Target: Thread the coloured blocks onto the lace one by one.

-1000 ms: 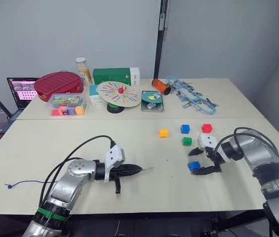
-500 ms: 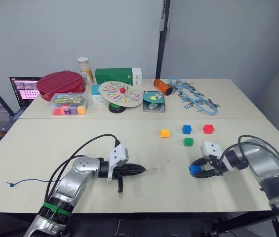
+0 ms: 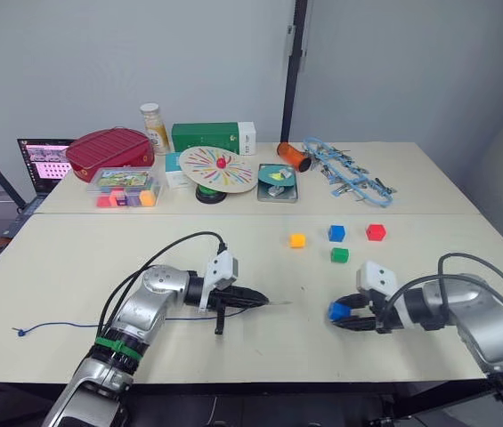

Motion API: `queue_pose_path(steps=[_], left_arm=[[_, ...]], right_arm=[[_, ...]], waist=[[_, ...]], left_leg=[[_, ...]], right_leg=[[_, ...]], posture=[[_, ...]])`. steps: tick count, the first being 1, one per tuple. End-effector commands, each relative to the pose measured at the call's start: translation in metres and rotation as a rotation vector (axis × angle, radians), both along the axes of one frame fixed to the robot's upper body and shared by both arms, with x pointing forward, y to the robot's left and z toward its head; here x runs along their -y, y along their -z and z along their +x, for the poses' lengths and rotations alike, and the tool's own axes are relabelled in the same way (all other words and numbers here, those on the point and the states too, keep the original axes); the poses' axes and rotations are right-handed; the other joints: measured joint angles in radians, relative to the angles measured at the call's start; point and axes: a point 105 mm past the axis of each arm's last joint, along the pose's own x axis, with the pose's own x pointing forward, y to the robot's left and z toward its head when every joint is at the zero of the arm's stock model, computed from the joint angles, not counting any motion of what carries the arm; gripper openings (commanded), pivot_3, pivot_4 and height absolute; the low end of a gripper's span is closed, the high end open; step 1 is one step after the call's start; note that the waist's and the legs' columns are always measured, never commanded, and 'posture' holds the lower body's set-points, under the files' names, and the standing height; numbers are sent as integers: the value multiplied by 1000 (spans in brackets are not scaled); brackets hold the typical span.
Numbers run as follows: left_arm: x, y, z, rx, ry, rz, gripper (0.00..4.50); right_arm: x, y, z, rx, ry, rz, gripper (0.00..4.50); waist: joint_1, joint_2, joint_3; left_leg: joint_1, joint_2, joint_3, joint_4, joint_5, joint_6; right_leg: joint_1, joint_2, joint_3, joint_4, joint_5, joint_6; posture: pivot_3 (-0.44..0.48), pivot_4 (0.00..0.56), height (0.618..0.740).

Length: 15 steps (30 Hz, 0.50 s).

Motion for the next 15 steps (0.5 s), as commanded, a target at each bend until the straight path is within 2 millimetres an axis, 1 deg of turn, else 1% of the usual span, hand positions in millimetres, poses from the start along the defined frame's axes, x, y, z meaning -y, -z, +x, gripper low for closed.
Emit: queue_pose_path(steps=[1,5,10,13,15], left_arm=[[-5,-1,-1,24,30,30,0],[-10,-1,-2,24,31,37,0],[-13,1,-6,33,36,54,0],[-11,5,-12,41,31,64,0],[-7,7,-14,44,28,61,0]], right_arm=[[-21,0,-4,29,-28,-26,1293],[-33,8,6,5,-19,-23,1293],[-34,20,16,-17,-39,-74,1293],[-41,22,15,-49,-92,-63,1293],[-43,23,15,-55,-103,-62,1293]], waist=[[0,0,0],[0,0,0],[2,0,0],[-3,0,0],[-4,0,0]], left_leg=[[0,0,0,0,0,0],[0,0,0,1,-3,4],[0,0,0,1,-2,4],[0,0,0,1,-2,4],[0,1,0,1,-2,4]], right_leg=[[0,0,0,0,0,0],[0,1,0,0,0,0],[0,1,-1,0,0,0],[0,1,-1,0,0,0],[0,2,-1,0,0,0]], posture=[[0,150,740],[0,150,740],[0,150,740],[0,150,740],[0,150,740]])
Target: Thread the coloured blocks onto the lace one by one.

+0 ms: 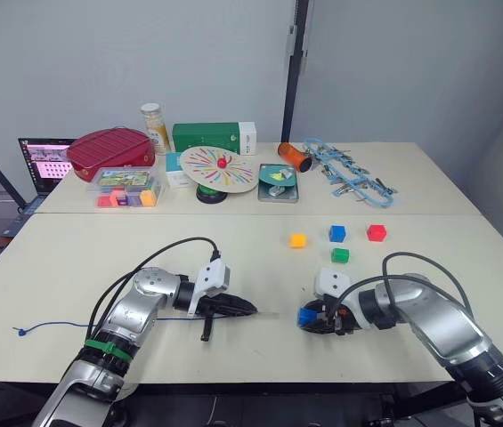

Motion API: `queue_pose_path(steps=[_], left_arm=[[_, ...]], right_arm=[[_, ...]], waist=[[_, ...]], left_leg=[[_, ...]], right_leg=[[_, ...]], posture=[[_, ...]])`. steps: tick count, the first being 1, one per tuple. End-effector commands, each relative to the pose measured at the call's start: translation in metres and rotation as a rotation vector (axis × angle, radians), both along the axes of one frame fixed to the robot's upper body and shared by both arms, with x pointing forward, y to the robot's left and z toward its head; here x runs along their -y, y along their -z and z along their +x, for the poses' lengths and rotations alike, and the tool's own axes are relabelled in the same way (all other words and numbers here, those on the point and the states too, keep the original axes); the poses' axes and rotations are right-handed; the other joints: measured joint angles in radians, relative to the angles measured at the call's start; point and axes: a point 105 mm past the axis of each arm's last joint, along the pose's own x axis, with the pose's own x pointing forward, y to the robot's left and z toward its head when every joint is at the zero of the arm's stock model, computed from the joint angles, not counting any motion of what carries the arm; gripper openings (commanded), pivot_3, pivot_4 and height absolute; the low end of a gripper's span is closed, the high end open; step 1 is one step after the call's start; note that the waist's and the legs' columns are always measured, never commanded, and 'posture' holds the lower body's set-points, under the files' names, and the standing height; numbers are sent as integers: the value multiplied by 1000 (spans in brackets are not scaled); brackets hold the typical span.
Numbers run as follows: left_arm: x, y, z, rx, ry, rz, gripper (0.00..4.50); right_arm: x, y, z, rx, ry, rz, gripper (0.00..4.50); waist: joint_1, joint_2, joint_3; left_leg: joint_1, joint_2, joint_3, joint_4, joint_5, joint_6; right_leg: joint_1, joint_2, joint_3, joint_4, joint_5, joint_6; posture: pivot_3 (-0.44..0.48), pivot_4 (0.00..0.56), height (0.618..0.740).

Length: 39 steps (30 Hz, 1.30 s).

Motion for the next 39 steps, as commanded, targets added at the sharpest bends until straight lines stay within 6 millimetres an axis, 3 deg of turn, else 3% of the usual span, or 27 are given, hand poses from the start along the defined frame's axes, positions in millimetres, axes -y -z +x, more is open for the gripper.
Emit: queue_pose_path(steps=[1,8,31,39], left_arm=[[10,-5,-3,41,10,-10,0],[21,-5,4,60,-37,-21,0],[42,-12,-2,64,44,-27,0],[29,-15,3,78,5,0,0]], right_arm=[[-6,1,-3,-4,-43,5,1293],[-10,2,-6,-23,-75,4,1293],[-3,4,0,-22,-58,-9,1293],[1,5,1,-24,-46,-16,1293]], waist=[[0,0,0],[-1,0,0],[1,0,0],[0,0,0]], left_leg=[[0,0,0,0,0,0],[0,0,0,0,0,0],[0,0,0,0,0,0],[0,0,0,0,0,0]], right_leg=[[0,0,0,0,0,0],[0,0,0,0,0,0],[0,0,0,0,0,0],[0,0,0,0,0,0]], posture=[[0,150,740],[0,150,740],[0,150,740],[0,150,740]])
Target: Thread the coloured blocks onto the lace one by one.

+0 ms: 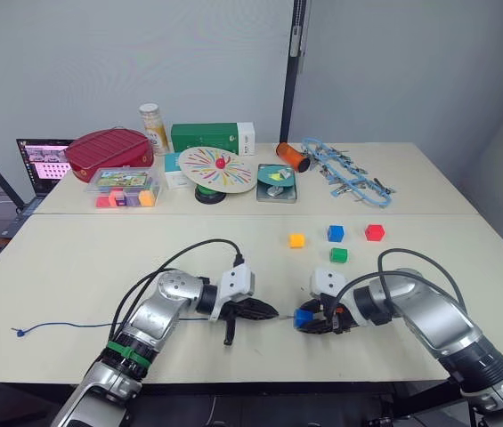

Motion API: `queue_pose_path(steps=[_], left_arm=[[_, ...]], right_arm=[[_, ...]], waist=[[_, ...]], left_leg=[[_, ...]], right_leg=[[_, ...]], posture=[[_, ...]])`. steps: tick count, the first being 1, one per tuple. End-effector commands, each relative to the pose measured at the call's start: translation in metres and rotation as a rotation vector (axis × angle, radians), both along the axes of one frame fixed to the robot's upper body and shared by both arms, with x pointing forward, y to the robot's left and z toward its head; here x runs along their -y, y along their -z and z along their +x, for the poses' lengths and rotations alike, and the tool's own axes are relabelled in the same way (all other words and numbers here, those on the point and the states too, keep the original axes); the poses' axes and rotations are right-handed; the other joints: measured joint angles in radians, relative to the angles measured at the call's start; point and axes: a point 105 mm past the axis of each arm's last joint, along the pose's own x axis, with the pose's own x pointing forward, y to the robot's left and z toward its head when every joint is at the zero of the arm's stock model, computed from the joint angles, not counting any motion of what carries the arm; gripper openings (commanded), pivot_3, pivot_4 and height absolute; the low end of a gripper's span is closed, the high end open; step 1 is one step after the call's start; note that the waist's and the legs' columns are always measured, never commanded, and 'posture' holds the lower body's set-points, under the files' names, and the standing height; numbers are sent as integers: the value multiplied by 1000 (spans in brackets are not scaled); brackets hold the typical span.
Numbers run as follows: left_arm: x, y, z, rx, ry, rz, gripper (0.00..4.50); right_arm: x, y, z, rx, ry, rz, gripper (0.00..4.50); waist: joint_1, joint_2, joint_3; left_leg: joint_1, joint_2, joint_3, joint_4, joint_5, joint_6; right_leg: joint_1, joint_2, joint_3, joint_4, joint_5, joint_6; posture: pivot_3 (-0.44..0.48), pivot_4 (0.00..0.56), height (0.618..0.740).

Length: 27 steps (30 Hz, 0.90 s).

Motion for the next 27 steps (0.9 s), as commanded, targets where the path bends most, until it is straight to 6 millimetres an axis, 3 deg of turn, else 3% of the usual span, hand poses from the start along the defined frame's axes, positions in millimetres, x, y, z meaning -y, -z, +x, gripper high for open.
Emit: queue_pose_path(steps=[1,7,15,23,27], left_arm=[[-5,-15,2,54,-5,-9,0],[-12,-24,3,52,-31,-39,0],[-4,-17,9,57,-82,-27,0],[-1,-5,1,27,-87,51,2465],[1,4,-7,4,-75,88,2496]], right_arm=[[3,4,0,-10,4,-15,1293],[4,5,0,-14,6,-16,1293],[3,5,0,-16,5,-15,1293],[3,6,0,-18,9,-14,1293],[2,6,0,-18,7,-12,1293]], waist=[[0,0,0],[0,0,0],[1,0,0],[2,0,0],[2,0,0]], left_leg=[[0,0,0,0,0,0],[0,0,0,0,0,0],[0,0,0,0,0,0],[0,0,0,0,0,0],[0,0,0,0,0,0]], right_leg=[[0,0,0,0,0,0],[0,0,0,0,0,0],[0,0,0,0,0,0],[0,0,0,0,0,0],[0,0,0,0,0,0]], posture=[[0,150,740],[0,150,740],[0,150,740],[0,150,740],[0,150,740]])
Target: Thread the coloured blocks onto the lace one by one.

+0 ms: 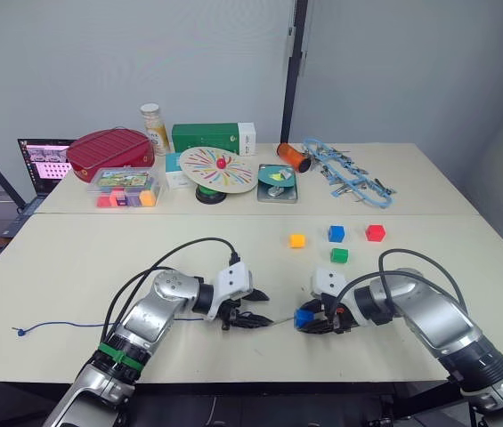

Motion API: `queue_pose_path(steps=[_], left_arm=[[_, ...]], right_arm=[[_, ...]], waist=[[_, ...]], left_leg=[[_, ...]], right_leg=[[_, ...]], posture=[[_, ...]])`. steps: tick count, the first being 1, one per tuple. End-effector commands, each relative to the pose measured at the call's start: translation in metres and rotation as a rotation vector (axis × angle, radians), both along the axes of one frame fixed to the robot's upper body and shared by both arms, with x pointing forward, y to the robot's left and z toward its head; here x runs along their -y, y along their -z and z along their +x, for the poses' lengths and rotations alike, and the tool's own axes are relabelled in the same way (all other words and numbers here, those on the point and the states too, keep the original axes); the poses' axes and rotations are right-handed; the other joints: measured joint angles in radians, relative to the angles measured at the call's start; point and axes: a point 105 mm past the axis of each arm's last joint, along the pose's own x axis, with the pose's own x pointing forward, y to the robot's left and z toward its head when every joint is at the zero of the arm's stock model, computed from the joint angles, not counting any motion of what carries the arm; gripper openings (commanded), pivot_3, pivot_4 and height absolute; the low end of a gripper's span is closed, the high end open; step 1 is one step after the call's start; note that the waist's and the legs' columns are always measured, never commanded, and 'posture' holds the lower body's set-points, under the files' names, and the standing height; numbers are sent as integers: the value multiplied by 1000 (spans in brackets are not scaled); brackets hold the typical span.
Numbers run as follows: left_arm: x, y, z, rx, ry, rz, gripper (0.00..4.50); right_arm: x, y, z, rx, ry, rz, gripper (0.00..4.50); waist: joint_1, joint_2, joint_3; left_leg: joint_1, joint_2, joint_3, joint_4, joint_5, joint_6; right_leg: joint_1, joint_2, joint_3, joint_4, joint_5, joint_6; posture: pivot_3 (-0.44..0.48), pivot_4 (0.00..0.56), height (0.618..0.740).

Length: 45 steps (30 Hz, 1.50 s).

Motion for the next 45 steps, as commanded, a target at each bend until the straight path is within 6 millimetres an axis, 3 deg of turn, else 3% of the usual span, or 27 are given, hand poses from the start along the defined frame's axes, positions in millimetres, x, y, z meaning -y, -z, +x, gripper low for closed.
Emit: queue_pose_path(steps=[1,6,14,20,26,33,38,45], left_arm=[[4,0,-7,16,24,25,2496],[6,9,-7,13,-5,82,2496],[-4,18,-4,12,-48,191,12],[-11,14,-2,21,-47,195,0],[-14,-15,8,67,-49,74,0],[-6,-4,0,81,30,156,0],[-5,-10,11,110,-23,151,0],[-6,-5,8,119,-2,133,2229]], right_arm=[[1,6,-1,-14,6,-13,1293],[0,5,0,-11,4,-13,1293],[0,6,0,-5,2,-12,1293],[-1,5,1,0,2,-12,1293],[-1,5,2,2,3,-9,1293],[-2,6,3,6,3,-5,1293],[-3,5,3,7,5,-4,1293],[-3,6,2,5,6,-2,1293]], waist=[[0,0,0],[1,0,0],[-1,-1,-1],[-2,-1,-1],[-4,-1,-1],[-4,-1,-1],[-5,-1,-1],[-7,-1,-1]], left_leg=[[0,0,0,0,0,0],[0,0,0,0,0,0],[1,0,0,0,0,1],[1,1,0,0,0,0],[1,1,0,0,0,0],[1,1,0,0,0,0],[1,1,0,0,0,0],[1,1,0,0,0,0]], right_leg=[[0,0,0,0,0,0],[0,0,0,0,0,0],[1,0,0,0,0,0],[1,1,0,0,0,0],[0,1,0,0,0,0],[1,1,0,0,0,0],[1,1,0,1,0,-1],[0,1,0,1,0,-1]], posture=[[0,150,740],[0,150,740],[0,150,740],[0,150,740],[0,150,740],[0,150,740],[0,150,740],[0,150,740]])
